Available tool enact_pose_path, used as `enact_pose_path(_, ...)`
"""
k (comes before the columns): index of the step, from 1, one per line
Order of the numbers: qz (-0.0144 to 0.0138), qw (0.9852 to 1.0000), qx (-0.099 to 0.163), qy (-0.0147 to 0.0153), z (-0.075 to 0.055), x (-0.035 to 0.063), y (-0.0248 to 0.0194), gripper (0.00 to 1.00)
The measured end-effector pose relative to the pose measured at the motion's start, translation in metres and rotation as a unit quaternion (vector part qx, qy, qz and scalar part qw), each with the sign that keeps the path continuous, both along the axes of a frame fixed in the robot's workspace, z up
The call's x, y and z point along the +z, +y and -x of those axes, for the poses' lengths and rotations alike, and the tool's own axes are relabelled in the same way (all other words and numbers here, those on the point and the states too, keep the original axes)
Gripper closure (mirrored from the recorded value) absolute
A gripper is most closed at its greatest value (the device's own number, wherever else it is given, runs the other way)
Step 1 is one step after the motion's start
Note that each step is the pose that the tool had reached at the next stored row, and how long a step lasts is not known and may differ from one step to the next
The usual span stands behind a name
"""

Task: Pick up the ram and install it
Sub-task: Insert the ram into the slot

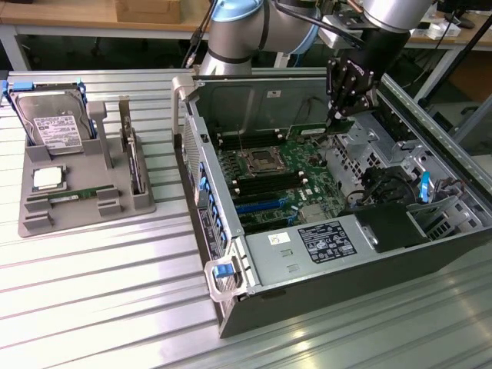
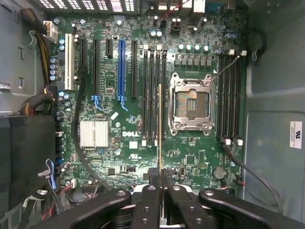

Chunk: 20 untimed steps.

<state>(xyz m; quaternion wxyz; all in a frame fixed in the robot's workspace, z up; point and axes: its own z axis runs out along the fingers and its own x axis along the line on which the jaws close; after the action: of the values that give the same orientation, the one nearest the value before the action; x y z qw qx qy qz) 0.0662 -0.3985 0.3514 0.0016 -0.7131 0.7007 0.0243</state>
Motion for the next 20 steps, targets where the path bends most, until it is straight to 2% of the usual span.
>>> enact_pose_path(20,0.0000,1.0000,0.000,0.0000,0.001,-0.0110,0.0000,0.88)
